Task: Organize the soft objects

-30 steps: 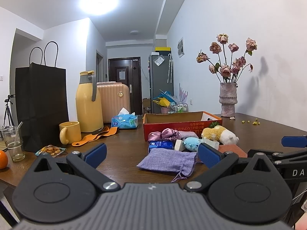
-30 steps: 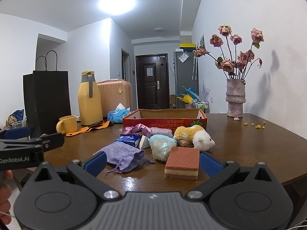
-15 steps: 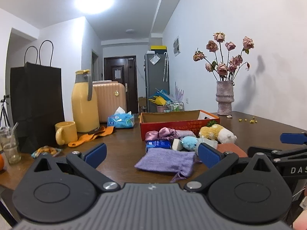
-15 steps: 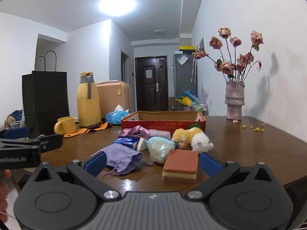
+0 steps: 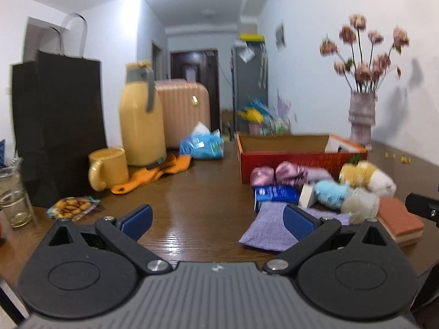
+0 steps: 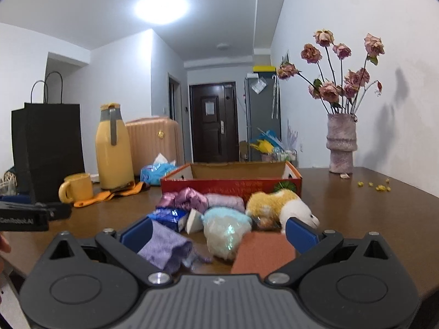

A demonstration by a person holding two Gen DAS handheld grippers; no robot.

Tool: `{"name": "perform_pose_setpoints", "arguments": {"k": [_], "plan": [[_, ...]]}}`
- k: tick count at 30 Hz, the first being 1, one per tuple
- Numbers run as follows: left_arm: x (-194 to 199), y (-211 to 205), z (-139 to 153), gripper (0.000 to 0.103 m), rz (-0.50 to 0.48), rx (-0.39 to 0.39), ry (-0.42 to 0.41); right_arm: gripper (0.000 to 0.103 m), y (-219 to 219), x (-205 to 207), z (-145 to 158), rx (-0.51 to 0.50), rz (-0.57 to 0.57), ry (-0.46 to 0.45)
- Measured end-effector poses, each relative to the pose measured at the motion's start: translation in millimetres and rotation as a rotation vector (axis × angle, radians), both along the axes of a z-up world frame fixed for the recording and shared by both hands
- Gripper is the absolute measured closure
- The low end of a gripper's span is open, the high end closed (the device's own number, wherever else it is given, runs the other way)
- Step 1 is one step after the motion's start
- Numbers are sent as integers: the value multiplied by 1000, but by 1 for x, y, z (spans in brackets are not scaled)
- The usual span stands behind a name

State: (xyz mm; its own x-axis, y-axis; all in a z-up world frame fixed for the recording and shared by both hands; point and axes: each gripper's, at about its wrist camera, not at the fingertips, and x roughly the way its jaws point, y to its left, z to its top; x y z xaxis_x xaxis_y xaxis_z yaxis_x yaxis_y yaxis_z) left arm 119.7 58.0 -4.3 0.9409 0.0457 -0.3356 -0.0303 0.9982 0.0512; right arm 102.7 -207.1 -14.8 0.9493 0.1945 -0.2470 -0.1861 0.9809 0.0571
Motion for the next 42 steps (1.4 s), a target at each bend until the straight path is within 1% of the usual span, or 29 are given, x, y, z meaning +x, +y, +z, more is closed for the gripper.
{"name": "perform_pose_setpoints", "arguments": {"k": [2,3,5,6,7,8,9,10,11,12,13,14,15,16,17,18,20,21,22,23,24,25,26,28,31,35,39,42], "plan": [[22,5,-5,0,-35,-10,71,0,8,15,-4,-23,27,95],[32,8,-7,0,-62,-23,97,0,12,21,-6,-14,30,123],[51,12,-11,0,-123,-45,140,0,18,28,-9,37,41,143],[62,13,-13,0,-157,-50,155,3,21,35,-10,56,55,167],[71,13,-14,0,-177,-47,159,9,25,42,-10,64,68,190],[81,11,-16,0,-185,-31,159,13,30,51,-12,65,78,215],[90,9,-17,0,-194,-18,164,22,35,59,-13,64,81,234],[98,7,-19,0,-211,-20,173,29,38,65,-16,66,82,248],[109,7,-21,2,-234,-34,196,32,41,73,-19,70,81,263],[117,8,-23,5,-250,-52,221,38,46,81,-23,72,80,283],[125,9,-26,12,-274,-77,248,43,48,88,-26,77,79,299],[133,10,-29,21,-302,-110,283,44,49,94,-29,88,79,315],[139,13,-32,25,-323,-147,309,46,49,101,-32,102,79,328],[144,15,-34,33,-343,-188,334,51,50,105,-34,104,79,328],[147,18,-35,41,-365,-220,364,52,50,110,-36,106,76,334],[149,20,-37,45,-385,-255,392,52,48,115,-37,114,74,344],[150,24,-40,58,-414,-311,427,58,44,124,-41,145,80,366],[150,26,-42,62,-429,-336,438,65,41,128,-42,156,88,374],[150,27,-43,71,-438,-351,447,77,39,130,-42,160,93,377],[149,26,-44,76,-445,-358,456,80,37,133,-43,162,102,381],[148,24,-43,85,-439,-355,460,81,35,134,-43,168,115,384],[145,23,-41,91,-434,-356,460,84,34,135,-42,170,126,383],[142,21,-39,95,-429,-357,454,85,33,134,-41,164,137,380],[133,18,-32,95,-419,-367,433,89,32,131,-36,149,159,366],[117,15,-19,96,-410,-380,394,91,27,122,-26,149,189,335],[97,5,14,96,-412,-344,322,91,16,105,-2,167,218,255],[91,-11,60,96,-425,-320,229,92,-7,106,39,198,257,176],[113,-25,95,96,-414,-304,211,93,-20,130,82,179,296,131]]}}
